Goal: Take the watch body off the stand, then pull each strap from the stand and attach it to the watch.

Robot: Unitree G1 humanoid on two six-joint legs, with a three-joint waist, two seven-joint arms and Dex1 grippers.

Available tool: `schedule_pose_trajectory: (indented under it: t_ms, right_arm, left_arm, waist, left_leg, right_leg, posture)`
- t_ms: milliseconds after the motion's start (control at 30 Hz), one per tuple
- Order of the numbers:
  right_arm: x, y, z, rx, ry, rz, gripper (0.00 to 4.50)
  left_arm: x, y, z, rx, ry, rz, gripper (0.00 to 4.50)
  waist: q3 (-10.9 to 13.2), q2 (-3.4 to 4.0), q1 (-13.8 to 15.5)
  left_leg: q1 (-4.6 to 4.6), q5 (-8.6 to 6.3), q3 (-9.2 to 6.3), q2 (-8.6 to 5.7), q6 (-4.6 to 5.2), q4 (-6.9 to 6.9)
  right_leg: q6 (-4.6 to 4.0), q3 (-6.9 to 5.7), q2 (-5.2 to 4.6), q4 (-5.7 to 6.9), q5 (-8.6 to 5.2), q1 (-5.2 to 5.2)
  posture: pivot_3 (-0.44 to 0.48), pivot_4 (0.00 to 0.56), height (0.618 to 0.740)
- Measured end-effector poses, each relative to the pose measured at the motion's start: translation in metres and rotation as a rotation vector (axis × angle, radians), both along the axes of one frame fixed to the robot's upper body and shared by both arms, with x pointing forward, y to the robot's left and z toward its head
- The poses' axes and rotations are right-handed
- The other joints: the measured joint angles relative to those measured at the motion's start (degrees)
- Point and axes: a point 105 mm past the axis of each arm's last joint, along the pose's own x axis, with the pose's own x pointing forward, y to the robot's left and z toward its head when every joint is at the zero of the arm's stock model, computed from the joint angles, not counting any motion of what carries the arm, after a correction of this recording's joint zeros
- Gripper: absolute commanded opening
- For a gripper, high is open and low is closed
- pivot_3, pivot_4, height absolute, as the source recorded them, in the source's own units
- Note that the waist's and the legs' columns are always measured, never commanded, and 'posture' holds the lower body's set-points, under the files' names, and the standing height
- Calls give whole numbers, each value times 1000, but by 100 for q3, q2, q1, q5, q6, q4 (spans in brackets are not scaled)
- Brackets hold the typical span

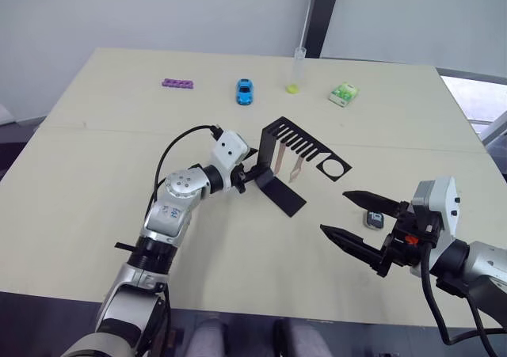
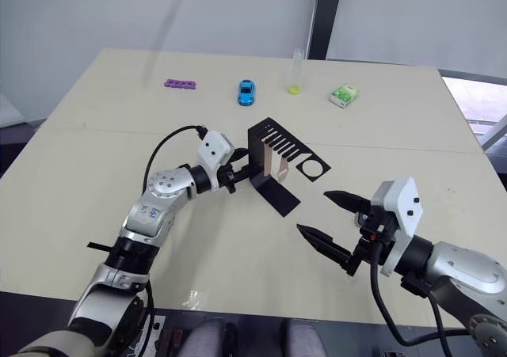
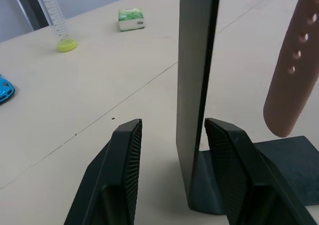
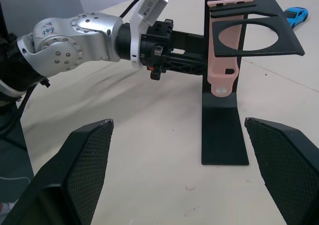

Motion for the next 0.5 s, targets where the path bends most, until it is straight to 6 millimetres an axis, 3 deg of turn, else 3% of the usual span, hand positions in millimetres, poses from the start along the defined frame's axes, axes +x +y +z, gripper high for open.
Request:
schedule_pose_trajectory:
  t_ms: [467,500]
  right_arm:
    - [1,-3,-4,-7,5,-29,4500]
    - [1,-4,-4,-9,3,-33,4500]
  left_arm:
    - [6,-10,-3,-6,-23,-40,2190]
    - [7,-10,-4,-3,-25,-39,1917]
  waist:
    - [0,0,-3]
    - [0,0,-2]
  left_leg:
    - [0,0,0,0,0,0]
    - [1,0,0,0,0,0]
  right_leg:
    - [0,0,0,1,0,0]
    - [0,0,0,1,0,0]
  posture:
    - [0,150,740]
    - [0,150,740]
